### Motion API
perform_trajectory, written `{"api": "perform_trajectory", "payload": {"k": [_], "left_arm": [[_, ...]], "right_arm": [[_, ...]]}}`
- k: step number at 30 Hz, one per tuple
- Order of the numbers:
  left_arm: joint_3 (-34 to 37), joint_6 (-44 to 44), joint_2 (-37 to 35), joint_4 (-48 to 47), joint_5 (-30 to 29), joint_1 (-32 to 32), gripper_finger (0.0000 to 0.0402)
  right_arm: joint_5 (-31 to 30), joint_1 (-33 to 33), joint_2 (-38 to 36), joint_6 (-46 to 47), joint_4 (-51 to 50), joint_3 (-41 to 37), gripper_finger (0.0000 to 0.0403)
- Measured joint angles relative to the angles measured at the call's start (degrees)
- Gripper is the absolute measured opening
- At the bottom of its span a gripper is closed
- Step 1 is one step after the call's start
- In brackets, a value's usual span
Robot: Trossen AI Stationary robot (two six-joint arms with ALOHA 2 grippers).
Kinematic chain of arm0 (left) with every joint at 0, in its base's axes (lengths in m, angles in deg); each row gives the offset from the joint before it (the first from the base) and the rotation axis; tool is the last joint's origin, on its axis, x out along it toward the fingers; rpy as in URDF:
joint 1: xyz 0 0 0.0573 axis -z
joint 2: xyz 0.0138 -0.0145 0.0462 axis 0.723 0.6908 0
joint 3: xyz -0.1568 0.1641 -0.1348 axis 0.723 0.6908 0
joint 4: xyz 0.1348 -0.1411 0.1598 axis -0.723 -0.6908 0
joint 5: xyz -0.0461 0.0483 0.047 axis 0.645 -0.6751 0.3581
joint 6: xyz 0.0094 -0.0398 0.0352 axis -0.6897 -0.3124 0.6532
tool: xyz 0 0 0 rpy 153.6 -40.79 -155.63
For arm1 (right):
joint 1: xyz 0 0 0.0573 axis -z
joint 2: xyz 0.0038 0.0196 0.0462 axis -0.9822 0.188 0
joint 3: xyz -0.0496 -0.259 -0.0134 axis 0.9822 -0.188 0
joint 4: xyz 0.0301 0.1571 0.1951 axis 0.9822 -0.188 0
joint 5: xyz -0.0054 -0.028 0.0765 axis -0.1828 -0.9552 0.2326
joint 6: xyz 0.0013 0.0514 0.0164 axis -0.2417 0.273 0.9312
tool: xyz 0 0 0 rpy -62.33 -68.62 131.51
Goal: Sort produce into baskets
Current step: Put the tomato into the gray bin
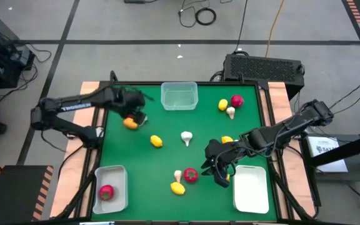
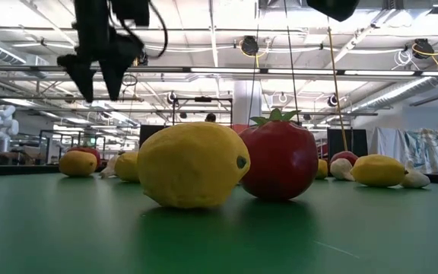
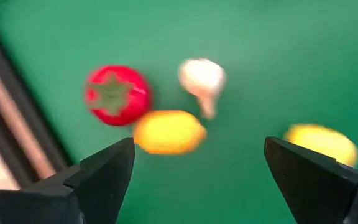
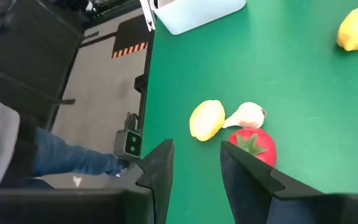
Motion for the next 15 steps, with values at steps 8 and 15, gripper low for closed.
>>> {"api": "perform_trajectory", "payload": {"k": [8,15], "left_arm": [[2.9,6.4,3.1,0.2,4.9,-14.6,0.0361],[4.6,9.4,4.2,3.6,6.2,-19.4,0.0361]], "right_arm": [[0.0,0.0,0.0,-2.0,-1.5,0.0,0.0123],[0.0,0.0,0.1,-3.2,-2.1,0.0,0.0123]]}}
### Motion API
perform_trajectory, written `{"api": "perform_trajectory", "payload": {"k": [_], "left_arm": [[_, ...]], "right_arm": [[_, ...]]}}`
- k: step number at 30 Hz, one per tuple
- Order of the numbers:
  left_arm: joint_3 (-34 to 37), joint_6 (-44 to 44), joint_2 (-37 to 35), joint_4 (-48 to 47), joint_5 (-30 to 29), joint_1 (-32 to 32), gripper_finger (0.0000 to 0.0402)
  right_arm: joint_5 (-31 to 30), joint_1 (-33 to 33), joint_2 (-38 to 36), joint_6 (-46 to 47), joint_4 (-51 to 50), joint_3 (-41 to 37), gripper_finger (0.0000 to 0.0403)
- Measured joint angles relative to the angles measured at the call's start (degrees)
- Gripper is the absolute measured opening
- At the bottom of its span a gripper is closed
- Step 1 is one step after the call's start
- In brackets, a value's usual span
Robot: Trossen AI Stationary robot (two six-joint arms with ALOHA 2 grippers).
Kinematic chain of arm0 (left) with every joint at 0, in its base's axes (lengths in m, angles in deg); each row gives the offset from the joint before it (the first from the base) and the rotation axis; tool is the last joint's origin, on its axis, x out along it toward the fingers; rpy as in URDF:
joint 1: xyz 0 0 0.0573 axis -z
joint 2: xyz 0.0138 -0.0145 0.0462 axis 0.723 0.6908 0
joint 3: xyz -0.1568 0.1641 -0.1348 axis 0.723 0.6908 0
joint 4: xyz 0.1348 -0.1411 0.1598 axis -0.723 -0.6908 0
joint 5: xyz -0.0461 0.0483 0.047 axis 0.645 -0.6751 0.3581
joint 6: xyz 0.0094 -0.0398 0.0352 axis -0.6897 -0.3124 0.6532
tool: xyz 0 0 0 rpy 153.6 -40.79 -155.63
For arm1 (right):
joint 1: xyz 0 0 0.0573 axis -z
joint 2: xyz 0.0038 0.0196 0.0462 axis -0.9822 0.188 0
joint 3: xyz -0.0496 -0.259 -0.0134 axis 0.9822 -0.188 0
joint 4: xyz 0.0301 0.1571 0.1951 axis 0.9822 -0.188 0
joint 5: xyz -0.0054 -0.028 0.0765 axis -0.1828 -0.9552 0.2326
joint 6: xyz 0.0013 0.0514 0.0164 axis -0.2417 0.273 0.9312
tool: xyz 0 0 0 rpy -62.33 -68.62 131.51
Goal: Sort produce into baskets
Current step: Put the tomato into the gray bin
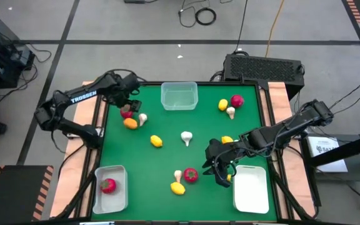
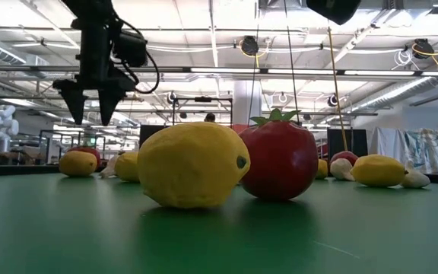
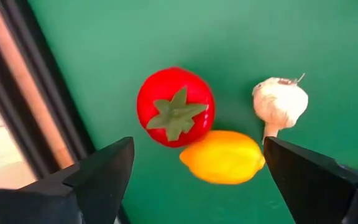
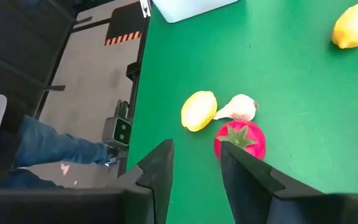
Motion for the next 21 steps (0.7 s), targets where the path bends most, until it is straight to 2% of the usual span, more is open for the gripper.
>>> {"api": "perform_trajectory", "payload": {"k": [9,21], "left_arm": [[9.6,-0.4,0.0,7.3,-0.1,-1.6,0.0361],[17.2,-0.5,0.0,19.7,-2.5,-1.5,0.0361]], "right_arm": [[0.0,0.0,0.0,-1.3,-0.7,0.0,0.0123],[0.0,0.0,0.0,-2.7,-2.0,0.0,0.0123]]}}
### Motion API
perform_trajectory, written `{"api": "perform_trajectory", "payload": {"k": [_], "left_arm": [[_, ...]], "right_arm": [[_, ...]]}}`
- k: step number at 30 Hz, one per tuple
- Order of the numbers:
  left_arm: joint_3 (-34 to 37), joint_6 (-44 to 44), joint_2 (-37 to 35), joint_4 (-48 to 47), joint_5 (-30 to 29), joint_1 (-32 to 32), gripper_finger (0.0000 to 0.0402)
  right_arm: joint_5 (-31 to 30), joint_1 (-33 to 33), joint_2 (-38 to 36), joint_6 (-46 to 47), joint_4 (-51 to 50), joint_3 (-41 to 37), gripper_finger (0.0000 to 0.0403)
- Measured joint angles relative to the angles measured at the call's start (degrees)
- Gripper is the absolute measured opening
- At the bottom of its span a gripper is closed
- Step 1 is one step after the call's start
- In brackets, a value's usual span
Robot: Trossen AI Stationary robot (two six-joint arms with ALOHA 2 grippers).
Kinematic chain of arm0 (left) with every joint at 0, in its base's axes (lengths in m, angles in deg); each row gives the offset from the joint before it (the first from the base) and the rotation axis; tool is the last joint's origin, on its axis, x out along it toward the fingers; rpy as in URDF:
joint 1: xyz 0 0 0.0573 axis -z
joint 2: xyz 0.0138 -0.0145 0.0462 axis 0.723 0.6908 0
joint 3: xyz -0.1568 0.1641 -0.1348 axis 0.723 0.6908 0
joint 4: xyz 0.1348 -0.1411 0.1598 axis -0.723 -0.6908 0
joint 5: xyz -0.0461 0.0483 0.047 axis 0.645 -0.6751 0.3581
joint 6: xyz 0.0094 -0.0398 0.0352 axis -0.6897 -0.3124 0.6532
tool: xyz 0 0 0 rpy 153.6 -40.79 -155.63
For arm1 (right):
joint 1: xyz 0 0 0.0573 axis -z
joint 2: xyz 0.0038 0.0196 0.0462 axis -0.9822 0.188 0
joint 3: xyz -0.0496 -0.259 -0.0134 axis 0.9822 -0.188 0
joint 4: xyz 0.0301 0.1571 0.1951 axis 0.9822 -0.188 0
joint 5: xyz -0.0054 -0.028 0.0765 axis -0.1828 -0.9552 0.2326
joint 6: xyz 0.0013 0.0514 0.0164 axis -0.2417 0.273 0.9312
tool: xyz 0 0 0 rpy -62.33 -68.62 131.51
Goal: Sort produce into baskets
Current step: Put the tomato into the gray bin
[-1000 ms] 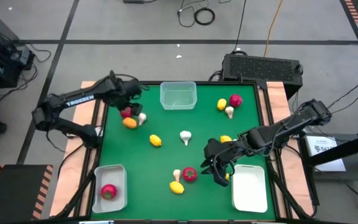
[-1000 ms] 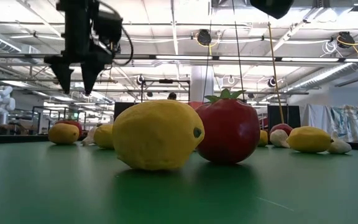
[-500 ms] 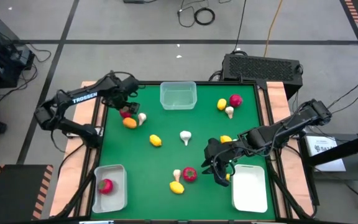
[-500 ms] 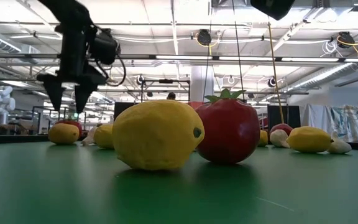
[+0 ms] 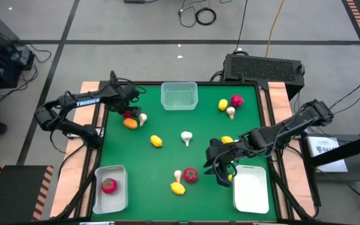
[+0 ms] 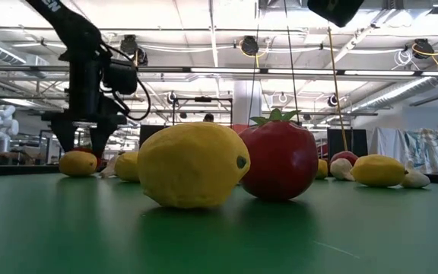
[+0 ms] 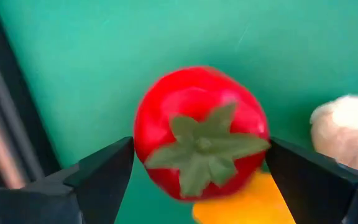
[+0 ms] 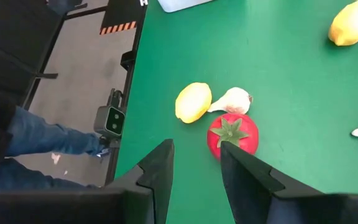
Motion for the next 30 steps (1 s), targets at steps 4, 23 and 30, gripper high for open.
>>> {"api": "perform_trajectory", "payload": {"k": [4,23,30], "left_arm": [[2.1,-0.7,0.0,3.3,-0.2,-0.4,0.0361],[2.7,-1.5,0.0,7.8,-4.1,-0.4,0.0349],[2.4,-2.6,-0.1,7.4,-1.3,-0.4,0.0317]], "right_arm": [[0.0,0.1,0.0,-0.1,0.0,0.0,0.0123],[0.0,0.1,0.0,0.0,-0.2,0.0,0.0123],[0.0,0.1,0.0,1.3,-0.2,0.0,0.0123]]}}
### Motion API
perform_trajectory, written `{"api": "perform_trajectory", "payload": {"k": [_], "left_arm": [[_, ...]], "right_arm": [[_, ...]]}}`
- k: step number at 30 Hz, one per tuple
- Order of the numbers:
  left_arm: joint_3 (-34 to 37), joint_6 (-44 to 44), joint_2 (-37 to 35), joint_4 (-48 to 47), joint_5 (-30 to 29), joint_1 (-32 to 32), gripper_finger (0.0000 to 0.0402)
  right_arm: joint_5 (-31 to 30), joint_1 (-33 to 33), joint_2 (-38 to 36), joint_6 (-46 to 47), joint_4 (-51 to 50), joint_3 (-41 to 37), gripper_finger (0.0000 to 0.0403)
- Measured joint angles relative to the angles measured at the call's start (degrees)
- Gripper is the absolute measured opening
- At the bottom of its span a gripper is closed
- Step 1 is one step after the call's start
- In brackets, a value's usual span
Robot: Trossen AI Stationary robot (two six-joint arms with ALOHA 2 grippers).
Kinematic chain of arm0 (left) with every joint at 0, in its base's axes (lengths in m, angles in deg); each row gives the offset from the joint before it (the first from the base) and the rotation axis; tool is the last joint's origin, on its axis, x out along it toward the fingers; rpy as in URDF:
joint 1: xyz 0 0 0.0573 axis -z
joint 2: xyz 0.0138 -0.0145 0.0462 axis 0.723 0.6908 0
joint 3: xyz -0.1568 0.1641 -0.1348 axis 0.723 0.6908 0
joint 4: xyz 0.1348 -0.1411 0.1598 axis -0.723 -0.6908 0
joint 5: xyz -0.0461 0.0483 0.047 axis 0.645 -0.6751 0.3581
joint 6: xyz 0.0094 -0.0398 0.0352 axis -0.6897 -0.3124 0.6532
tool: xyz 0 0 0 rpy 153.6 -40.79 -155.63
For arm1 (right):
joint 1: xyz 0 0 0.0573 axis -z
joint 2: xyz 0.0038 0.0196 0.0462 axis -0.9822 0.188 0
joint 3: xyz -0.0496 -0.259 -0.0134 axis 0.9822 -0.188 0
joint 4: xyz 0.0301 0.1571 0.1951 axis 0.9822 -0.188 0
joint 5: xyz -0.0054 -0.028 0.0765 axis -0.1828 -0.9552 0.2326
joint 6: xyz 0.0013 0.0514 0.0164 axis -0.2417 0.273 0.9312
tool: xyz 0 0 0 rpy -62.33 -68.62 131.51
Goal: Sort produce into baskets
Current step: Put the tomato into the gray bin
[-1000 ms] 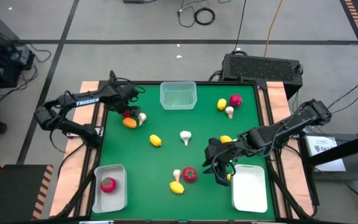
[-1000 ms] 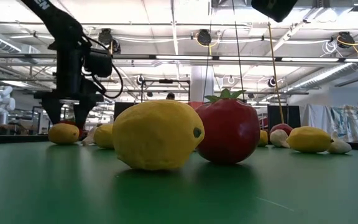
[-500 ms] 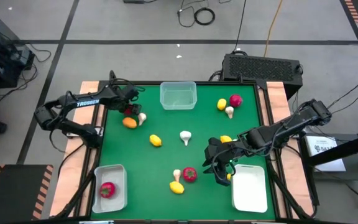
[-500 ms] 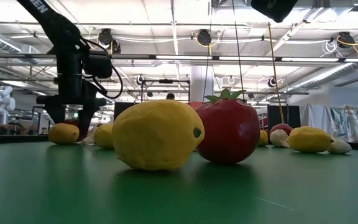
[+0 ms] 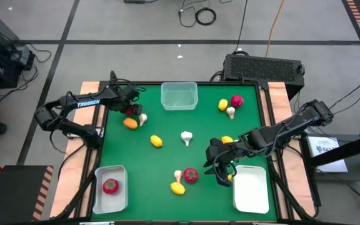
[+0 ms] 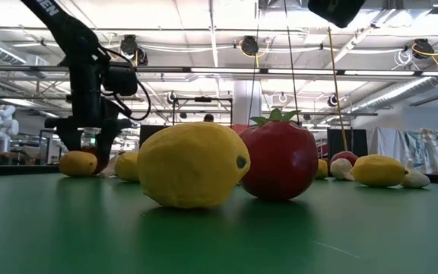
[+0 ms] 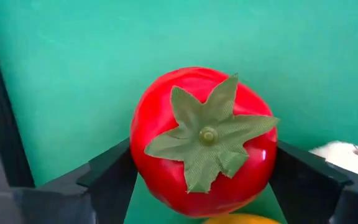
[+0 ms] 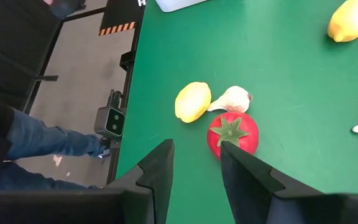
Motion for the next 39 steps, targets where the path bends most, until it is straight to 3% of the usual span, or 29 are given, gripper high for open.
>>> {"api": "perform_trajectory", "payload": {"k": [6,11,16,18,26,31,39], "left_arm": [[-4.0,1.4,-2.9,-6.7,3.0,1.3,0.0321],[-9.9,1.3,-9.3,-14.8,4.4,3.1,0.0322],[-13.3,-2.2,-17.7,-18.9,15.5,9.7,0.0322],[-13.3,-6.1,-20.8,-18.9,18.7,14.5,0.0322],[-13.3,-22.1,-25.2,-13.3,21.6,42.0,0.0322],[-13.3,-30.8,-22.6,-2.1,21.2,60.4,0.0322],[-13.3,-41.2,-14.4,-0.1,20.2,81.1,0.0322]], "right_arm": [[0.0,-0.1,0.0,-0.3,0.1,0.0,0.0123],[0.0,-0.1,0.0,-1.5,0.8,0.0,0.0123],[0.0,-0.1,0.0,-1.4,0.8,0.0,0.0123],[-0.2,-0.1,0.0,-1.4,0.9,0.0,0.0123],[-2.0,-0.1,0.0,-5.7,5.5,0.0,0.0123],[-2.3,0.8,0.0,-9.4,10.1,0.0,0.0123],[-2.2,2.9,0.0,-10.7,13.0,0.0,0.0123]]}}
